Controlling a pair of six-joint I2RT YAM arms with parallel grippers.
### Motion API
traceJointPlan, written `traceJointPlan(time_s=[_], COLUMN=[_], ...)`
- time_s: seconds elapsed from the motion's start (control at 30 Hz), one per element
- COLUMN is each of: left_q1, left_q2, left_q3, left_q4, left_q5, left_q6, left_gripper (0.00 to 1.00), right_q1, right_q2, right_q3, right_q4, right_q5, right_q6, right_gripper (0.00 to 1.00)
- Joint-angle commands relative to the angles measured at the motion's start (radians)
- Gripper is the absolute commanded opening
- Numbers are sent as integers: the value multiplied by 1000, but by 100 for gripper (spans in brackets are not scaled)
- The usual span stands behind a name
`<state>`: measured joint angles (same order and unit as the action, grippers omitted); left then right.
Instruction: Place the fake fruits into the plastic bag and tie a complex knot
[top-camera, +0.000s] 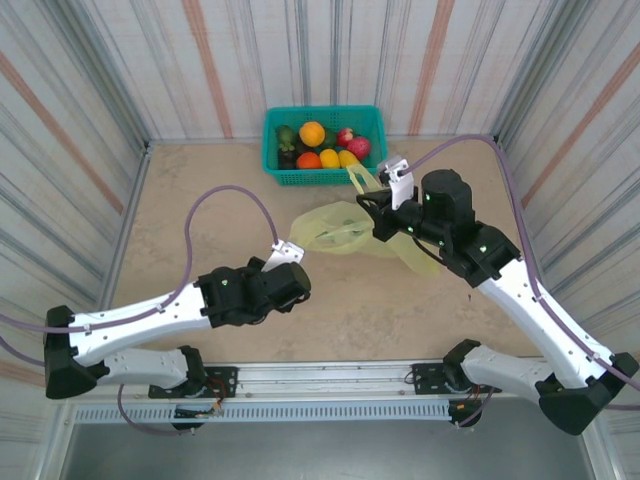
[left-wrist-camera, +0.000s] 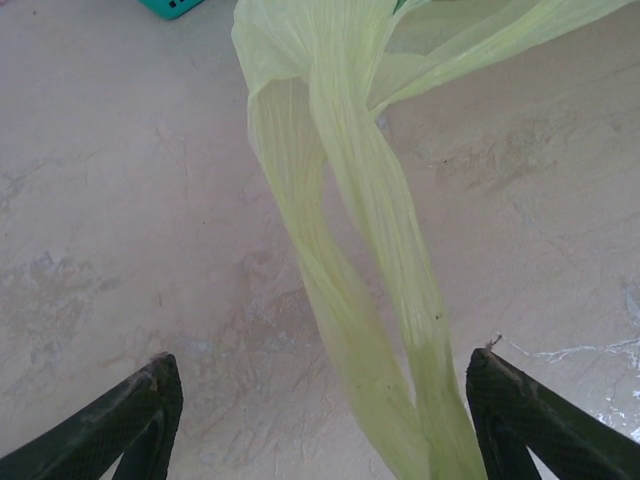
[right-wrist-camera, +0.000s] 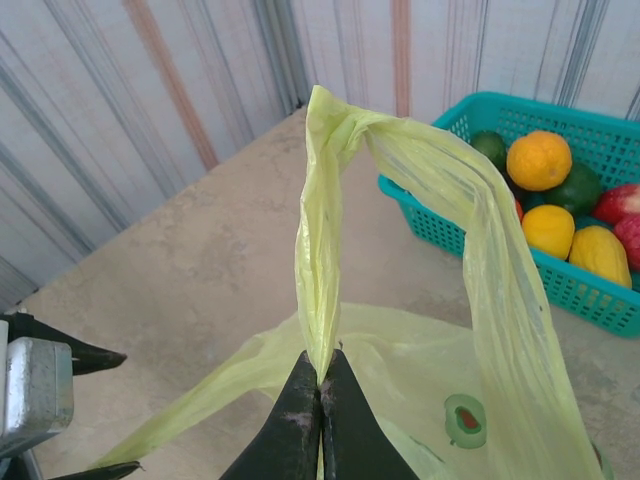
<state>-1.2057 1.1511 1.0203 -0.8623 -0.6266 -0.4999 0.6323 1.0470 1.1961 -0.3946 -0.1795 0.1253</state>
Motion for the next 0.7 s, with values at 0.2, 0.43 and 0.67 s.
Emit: traceJointPlan(time_s=[0.2,0.43,0.67], left_q1=[-4,-4,43], left_q2=[-98,-92,-23], left_q3=[-112,-173,-130], left_q4=[126,190,223], left_q5=[48,17,0], left_q6=[-55,-39,30], left_gripper=[89,66,25], right_q1=[-10,-13,-16], right_q2=[25,34,48], right_q3=[5,12,23], right_q4=[24,26,20], right_q5=[-6,-5,-24], right_q6=[32,37,39], right_gripper=[0,0,0])
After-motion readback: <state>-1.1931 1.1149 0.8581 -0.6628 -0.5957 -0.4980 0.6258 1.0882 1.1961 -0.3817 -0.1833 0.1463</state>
